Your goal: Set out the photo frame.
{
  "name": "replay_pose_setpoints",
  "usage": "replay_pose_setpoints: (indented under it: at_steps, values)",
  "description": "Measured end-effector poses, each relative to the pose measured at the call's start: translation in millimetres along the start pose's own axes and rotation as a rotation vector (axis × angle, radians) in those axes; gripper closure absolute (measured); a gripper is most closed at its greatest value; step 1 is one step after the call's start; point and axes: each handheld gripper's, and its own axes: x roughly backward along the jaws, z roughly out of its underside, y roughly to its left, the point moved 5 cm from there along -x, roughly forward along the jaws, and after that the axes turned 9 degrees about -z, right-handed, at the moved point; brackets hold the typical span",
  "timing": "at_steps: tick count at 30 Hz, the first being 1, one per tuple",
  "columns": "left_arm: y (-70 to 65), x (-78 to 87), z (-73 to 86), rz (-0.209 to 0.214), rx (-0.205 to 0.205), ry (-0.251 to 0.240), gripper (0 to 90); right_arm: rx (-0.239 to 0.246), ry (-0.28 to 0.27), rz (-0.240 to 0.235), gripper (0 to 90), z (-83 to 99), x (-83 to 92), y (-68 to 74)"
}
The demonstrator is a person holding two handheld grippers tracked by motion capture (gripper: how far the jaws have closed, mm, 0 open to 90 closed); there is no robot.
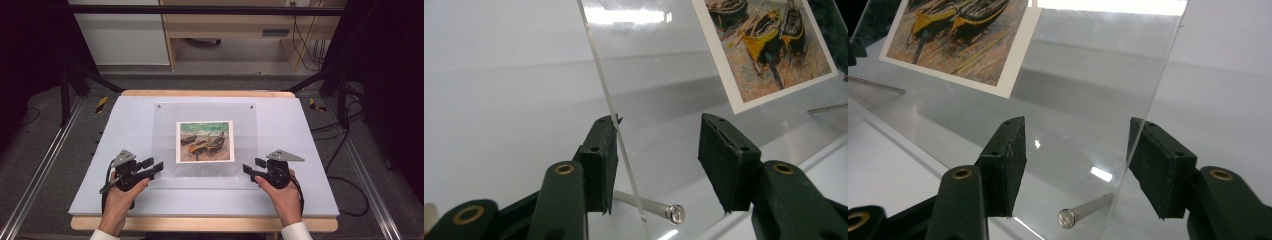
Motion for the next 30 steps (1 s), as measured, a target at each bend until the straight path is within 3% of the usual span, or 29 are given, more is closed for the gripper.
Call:
replay_pose_setpoints:
  at_steps: [30]
  values:
    - [-2.1, 9.4, 7.2, -0.006, 0.006, 0.003, 56.1, 0.029, 0.012, 0.022, 46.4, 7.8, 8.0, 6.1]
